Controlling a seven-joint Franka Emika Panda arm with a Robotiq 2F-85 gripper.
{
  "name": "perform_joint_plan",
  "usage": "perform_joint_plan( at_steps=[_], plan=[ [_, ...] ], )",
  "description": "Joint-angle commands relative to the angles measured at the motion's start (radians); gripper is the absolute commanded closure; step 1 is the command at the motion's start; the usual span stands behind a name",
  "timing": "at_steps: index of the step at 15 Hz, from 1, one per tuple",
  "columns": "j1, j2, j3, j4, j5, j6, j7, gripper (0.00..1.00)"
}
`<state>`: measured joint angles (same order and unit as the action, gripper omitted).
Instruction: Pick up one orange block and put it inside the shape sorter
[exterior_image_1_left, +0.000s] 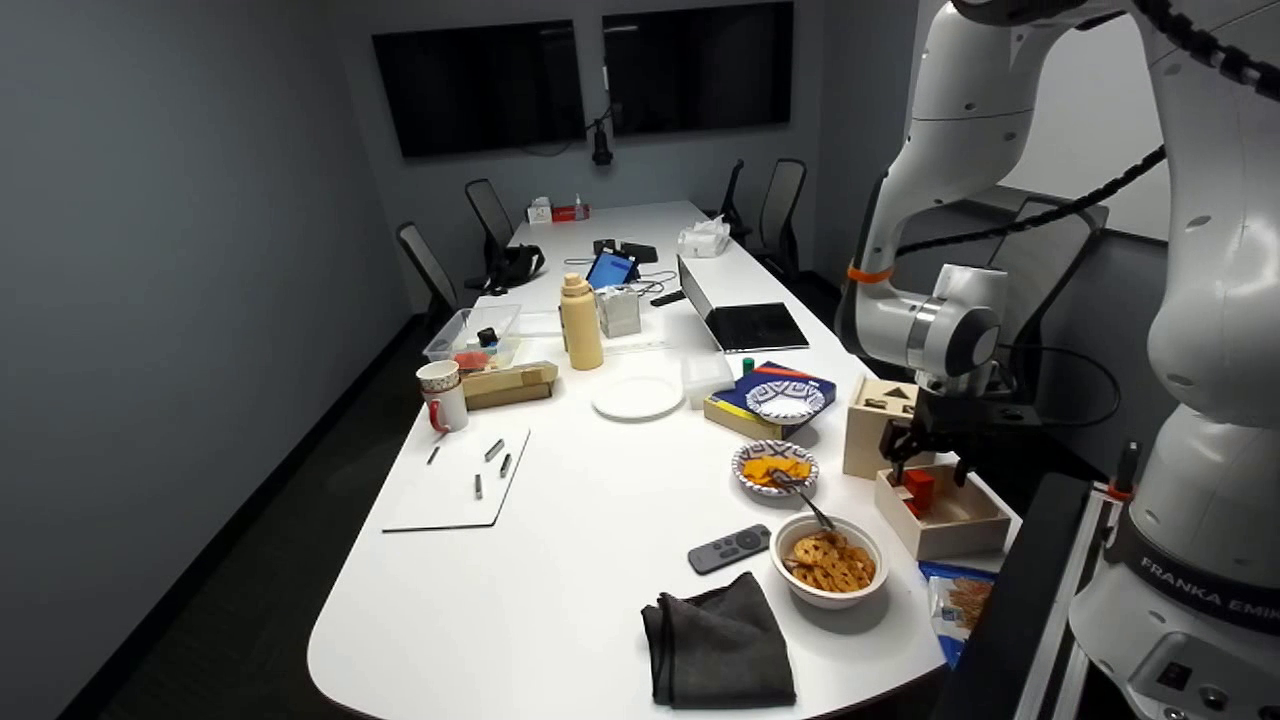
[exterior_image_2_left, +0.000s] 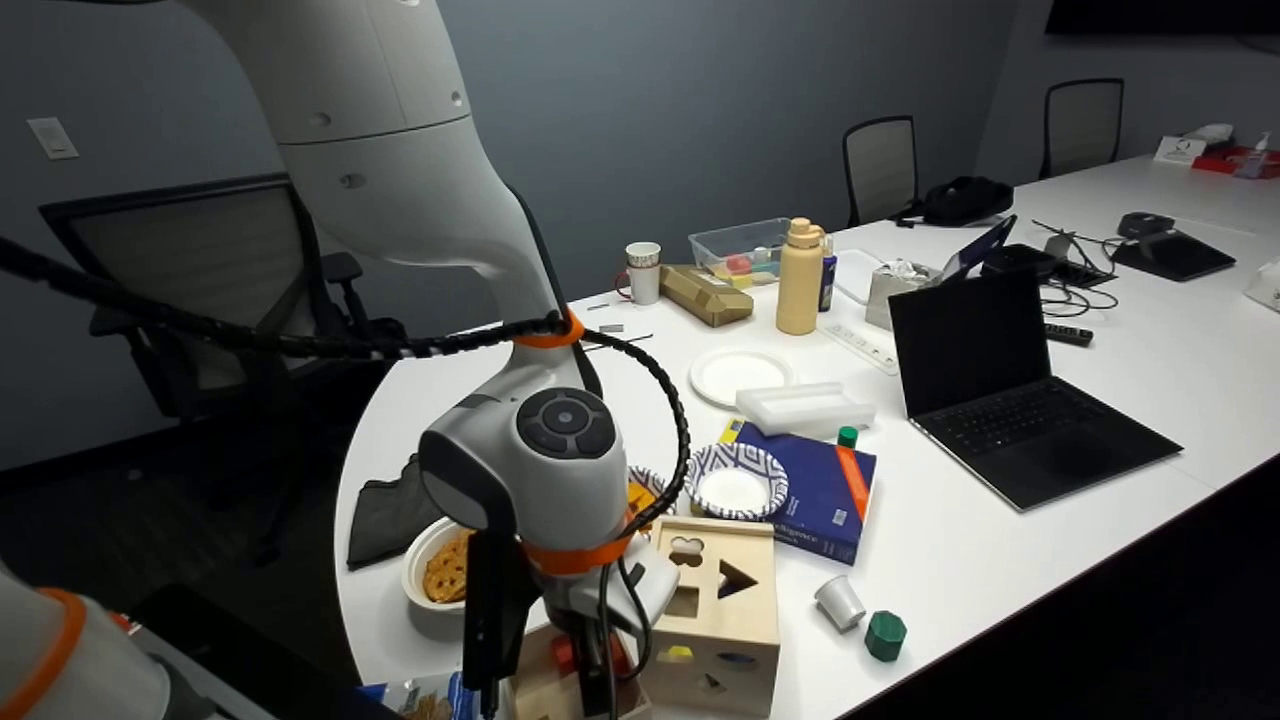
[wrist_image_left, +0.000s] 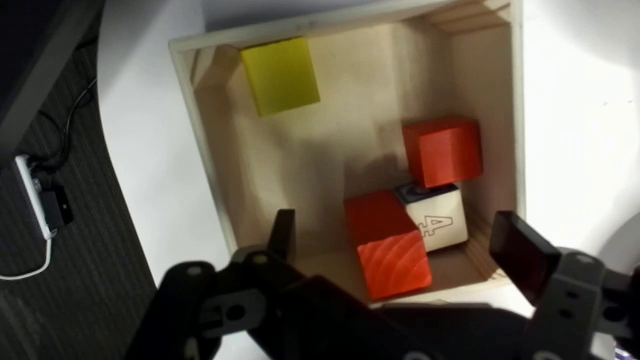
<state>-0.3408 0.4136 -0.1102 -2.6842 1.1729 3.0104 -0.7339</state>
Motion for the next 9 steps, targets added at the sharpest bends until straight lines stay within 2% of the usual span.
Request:
perform_joint_plan(
  at_steps=[1, 2, 3, 9],
  plan=[
    [-0.002, 0.023, -0.013, 0.022, -0.007, 0.025, -0.003, 0.0],
    [-0.002, 0.024, -0.015, 0.022, -0.008, 0.029, -0.003, 0.06],
    [-0.001, 0.027, -0.019, 0.022, -0.01, 0.03, -0.002, 0.25],
    [0.008, 0.049, -0.026, 0.035, -0.008, 0.039, 0.007, 0.74]
  ],
)
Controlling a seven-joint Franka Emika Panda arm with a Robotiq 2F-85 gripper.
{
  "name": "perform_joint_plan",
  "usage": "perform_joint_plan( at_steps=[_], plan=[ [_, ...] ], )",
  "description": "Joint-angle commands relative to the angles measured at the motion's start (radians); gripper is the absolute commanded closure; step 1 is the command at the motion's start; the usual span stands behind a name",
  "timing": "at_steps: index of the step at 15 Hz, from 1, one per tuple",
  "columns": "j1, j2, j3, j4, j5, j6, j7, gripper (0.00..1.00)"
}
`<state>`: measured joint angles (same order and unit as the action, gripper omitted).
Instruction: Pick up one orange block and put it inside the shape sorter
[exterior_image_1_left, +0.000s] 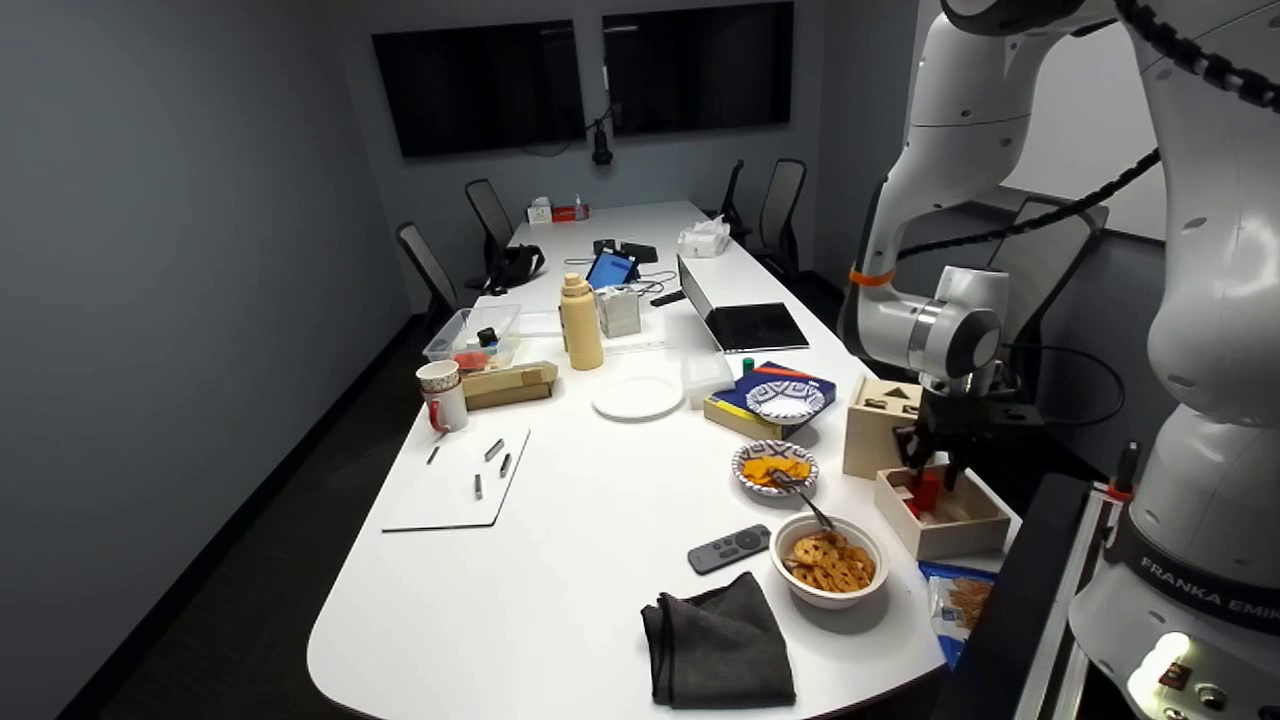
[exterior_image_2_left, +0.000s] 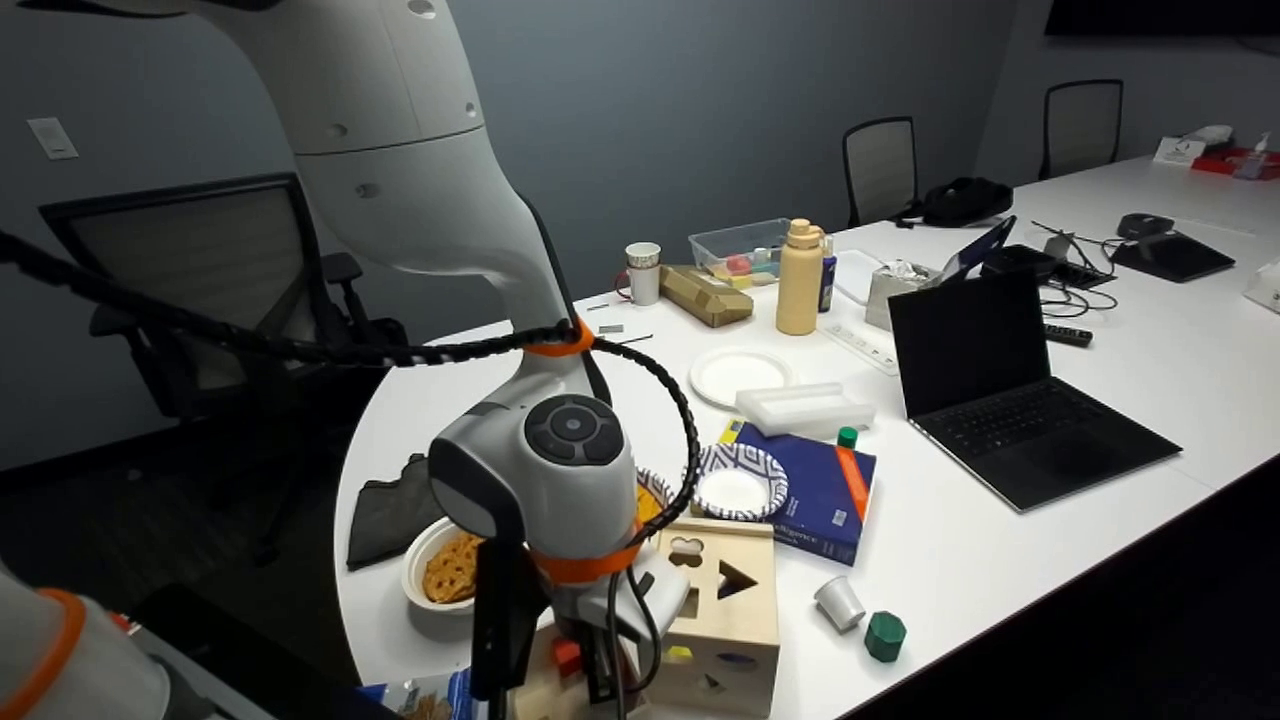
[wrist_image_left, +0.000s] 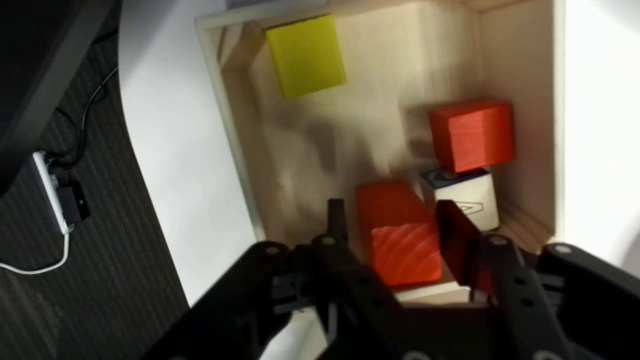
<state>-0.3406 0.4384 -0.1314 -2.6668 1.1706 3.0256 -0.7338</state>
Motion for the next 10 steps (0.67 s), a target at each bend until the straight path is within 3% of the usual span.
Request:
perform_joint_plan(
  at_steps=[1, 2, 3, 10],
  plan=[
    [0.009, 0.029, -0.006, 0.022, -0.006, 0.026, 0.009, 0.81],
    [0.012, 0.033, -0.006, 0.025, -0.007, 0.029, 0.012, 0.89],
    [0.015, 0.035, -0.006, 0.028, -0.009, 0.035, 0.016, 0.92],
    [0.056, -0.066, -0.044, -0.04, -0.04, 0.019, 0.054, 0.92]
  ],
)
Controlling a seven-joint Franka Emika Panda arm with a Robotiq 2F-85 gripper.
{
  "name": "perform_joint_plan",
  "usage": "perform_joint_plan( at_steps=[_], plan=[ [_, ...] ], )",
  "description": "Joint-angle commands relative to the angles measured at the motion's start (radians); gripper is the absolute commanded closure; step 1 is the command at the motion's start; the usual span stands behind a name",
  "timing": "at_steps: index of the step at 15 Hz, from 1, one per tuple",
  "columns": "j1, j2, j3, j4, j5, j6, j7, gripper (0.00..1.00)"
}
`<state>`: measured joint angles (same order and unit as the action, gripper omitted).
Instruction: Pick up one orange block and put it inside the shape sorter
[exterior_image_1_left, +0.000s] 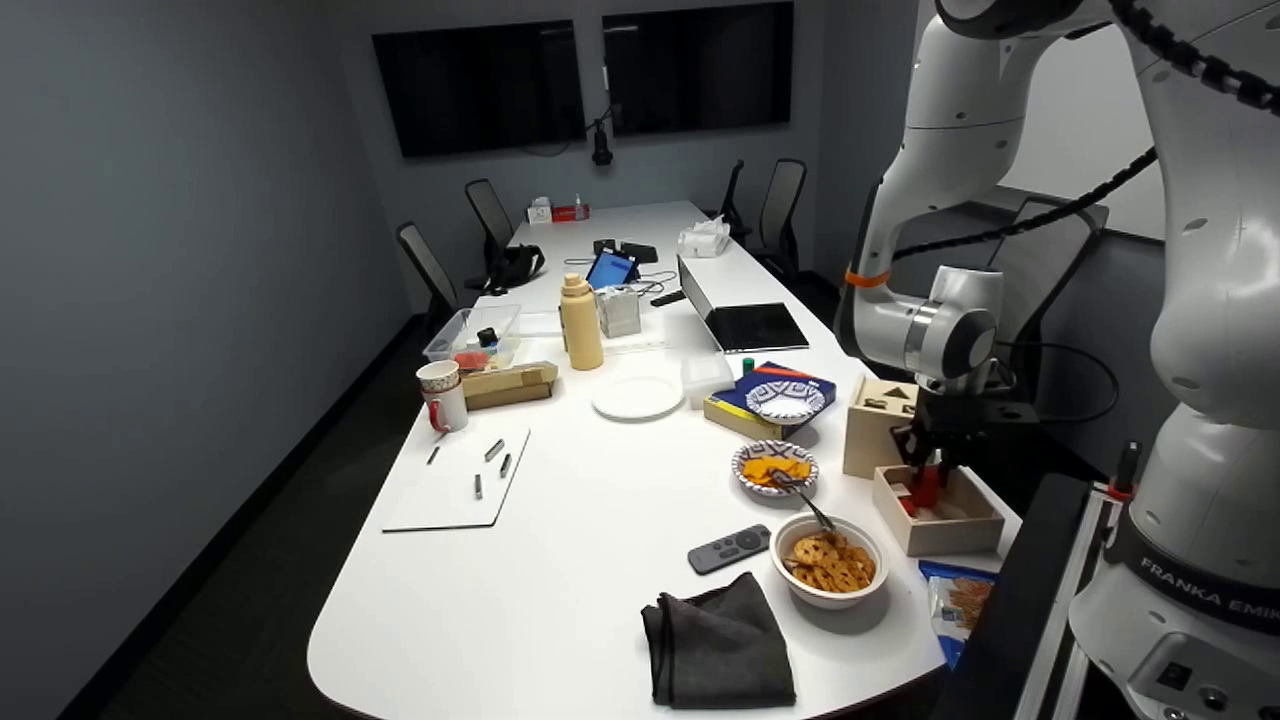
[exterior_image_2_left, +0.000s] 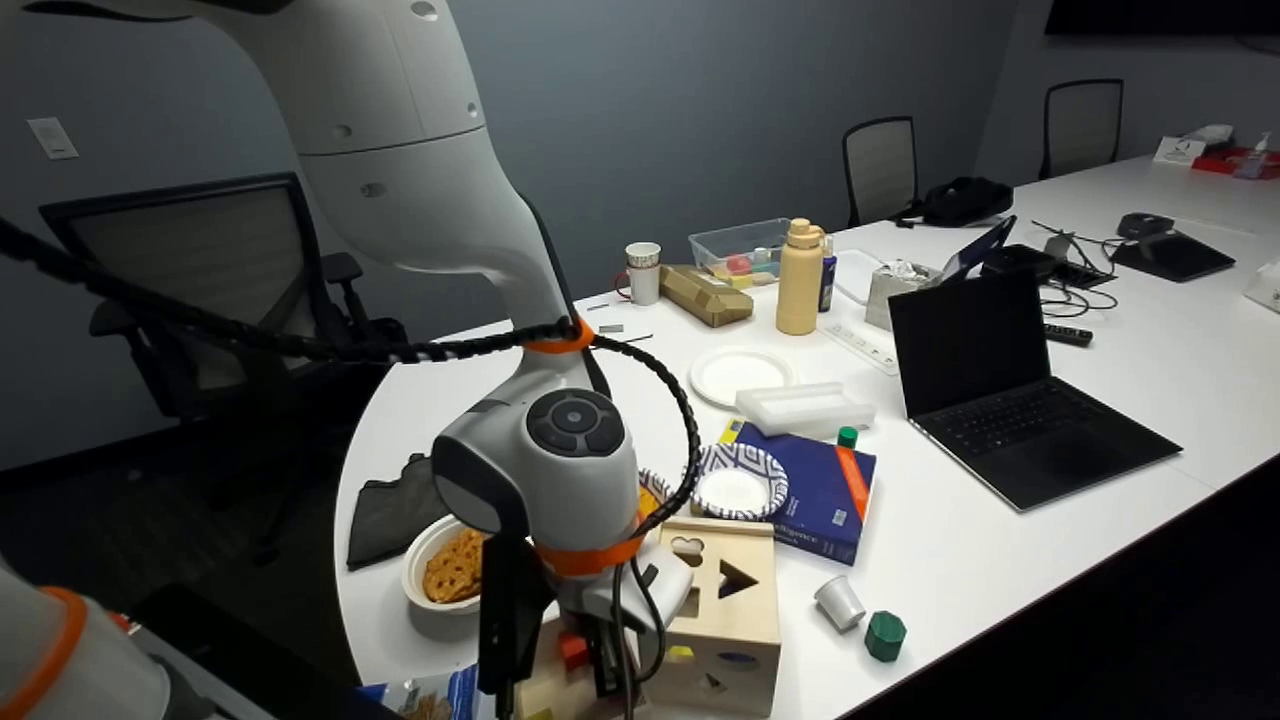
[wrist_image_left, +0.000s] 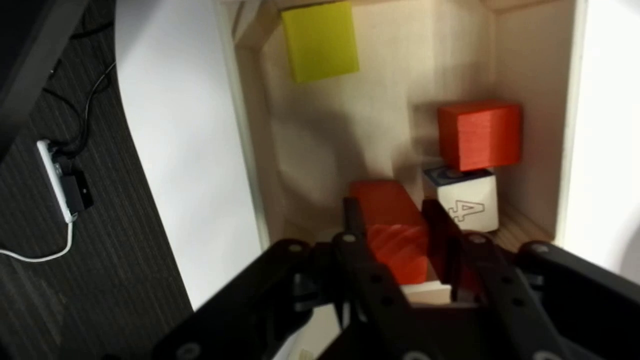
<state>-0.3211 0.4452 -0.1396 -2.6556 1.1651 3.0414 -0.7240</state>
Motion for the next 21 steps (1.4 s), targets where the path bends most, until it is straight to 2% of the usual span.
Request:
perform_joint_plan(
  at_steps=[1, 5, 7, 11, 12, 14, 16, 21],
  plan=[
    [0.049, -0.099, -0.053, -0.072, -0.047, -0.004, 0.061, 0.92],
    [0.118, -0.201, -0.147, -0.161, -0.131, -0.032, 0.15, 0.92],
    [0.173, -0.147, -0.218, -0.099, -0.131, -0.093, 0.16, 0.92],
    [0.312, -0.18, -0.37, -0.087, -0.256, -0.201, 0.302, 0.92],
    [0.347, -0.25, -0.409, -0.146, -0.34, -0.198, 0.375, 0.92],
    [0.432, -0.217, -0.503, -0.09, -0.421, -0.26, 0.459, 0.92],
    [0.521, -0.275, -0.599, -0.12, -0.561, -0.286, 0.59, 0.92],
    [0.715, -0.353, -0.82, -0.087, -0.878, -0.392, 0.891, 0.92]
  ],
)
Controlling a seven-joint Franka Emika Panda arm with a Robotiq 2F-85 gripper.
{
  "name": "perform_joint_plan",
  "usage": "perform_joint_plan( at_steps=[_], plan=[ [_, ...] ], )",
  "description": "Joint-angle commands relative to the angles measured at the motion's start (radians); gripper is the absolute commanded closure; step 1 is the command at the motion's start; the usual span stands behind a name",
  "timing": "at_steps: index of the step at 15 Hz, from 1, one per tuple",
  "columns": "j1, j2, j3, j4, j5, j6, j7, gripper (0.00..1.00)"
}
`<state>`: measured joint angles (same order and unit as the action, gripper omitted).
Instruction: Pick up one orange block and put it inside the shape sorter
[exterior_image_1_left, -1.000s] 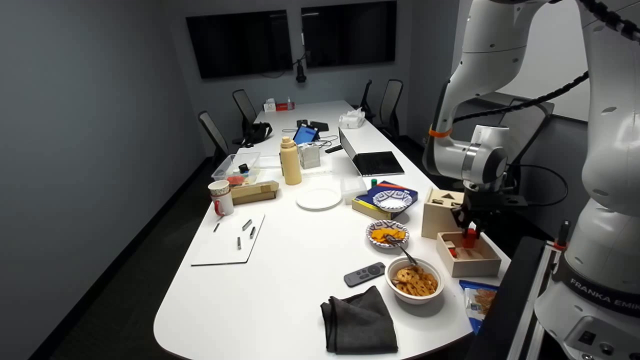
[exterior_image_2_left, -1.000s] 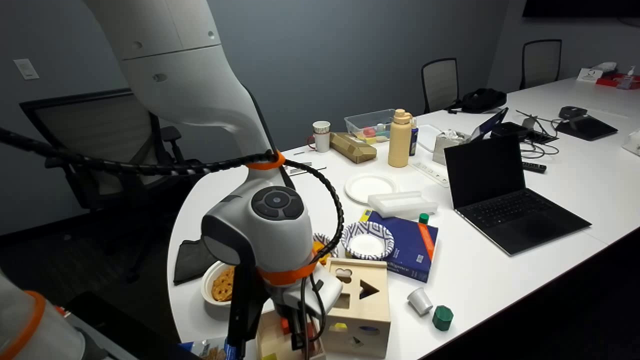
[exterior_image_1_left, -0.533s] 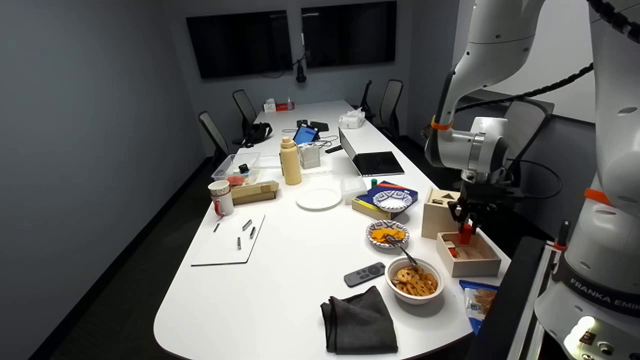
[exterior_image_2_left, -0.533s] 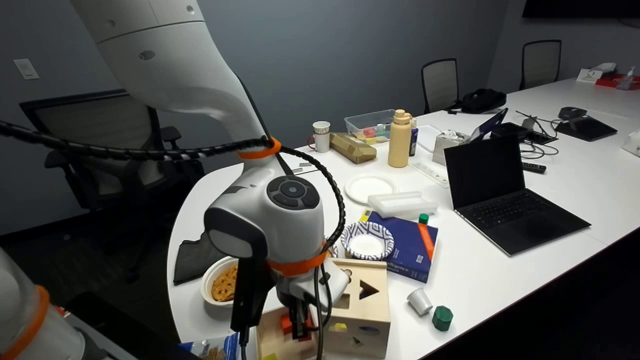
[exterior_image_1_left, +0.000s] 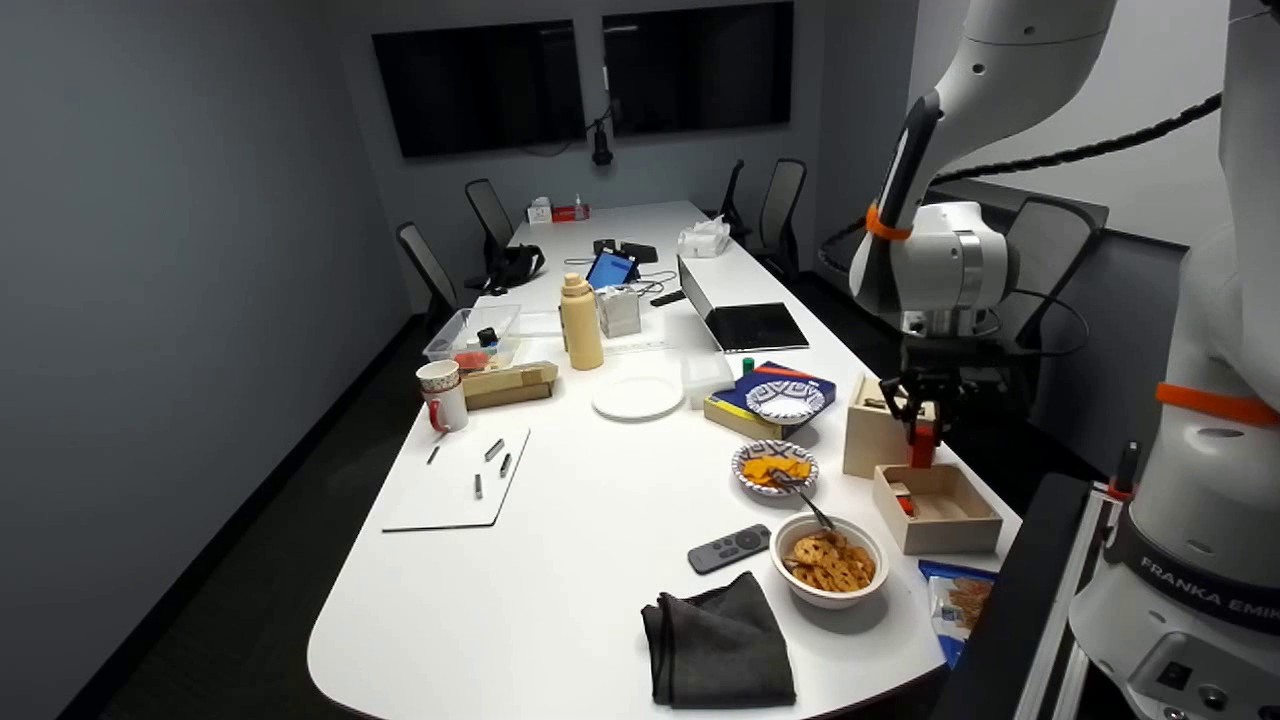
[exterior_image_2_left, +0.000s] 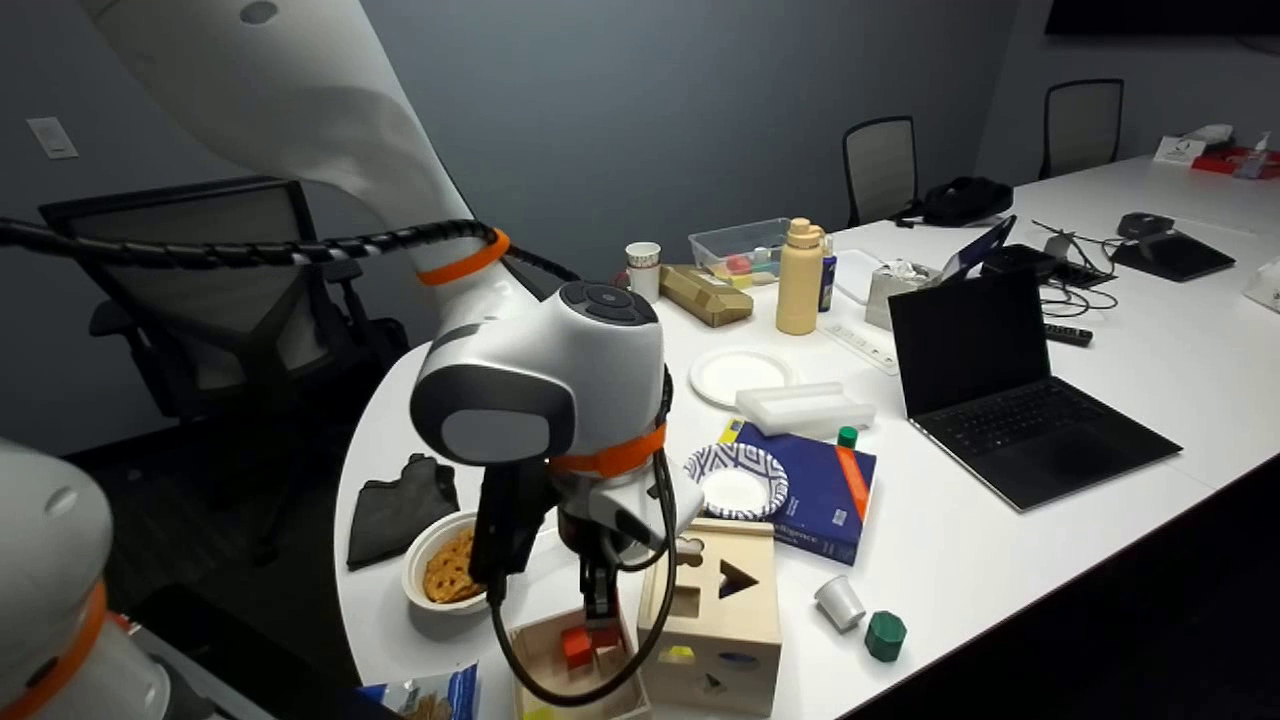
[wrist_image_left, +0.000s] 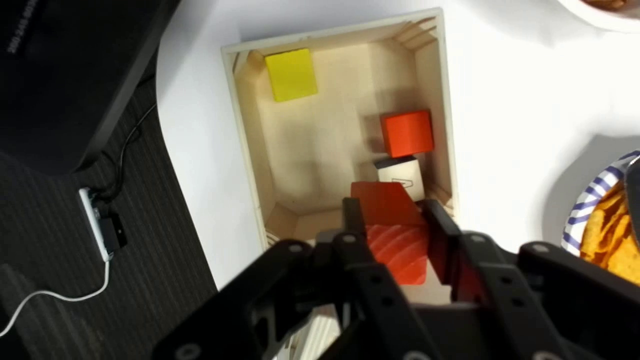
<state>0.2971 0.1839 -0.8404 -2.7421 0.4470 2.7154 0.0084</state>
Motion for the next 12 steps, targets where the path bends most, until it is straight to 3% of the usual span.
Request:
perform_joint_plan(
  at_steps=[1, 4, 6, 9, 12],
  plan=[
    [0.131, -0.134, -0.162, -0.02, -0.243, -0.07, 0.23, 0.92],
    [0.179, -0.225, -0.226, 0.004, -0.427, -0.149, 0.375, 0.92],
    [0.171, -0.311, -0.22, 0.017, -0.539, -0.216, 0.461, 0.92],
    [0.107, -0.45, -0.148, 0.033, -0.686, -0.318, 0.627, 0.92],
    [-0.003, -0.596, -0.035, 0.04, -0.799, -0.416, 0.831, 0.92]
  ],
)
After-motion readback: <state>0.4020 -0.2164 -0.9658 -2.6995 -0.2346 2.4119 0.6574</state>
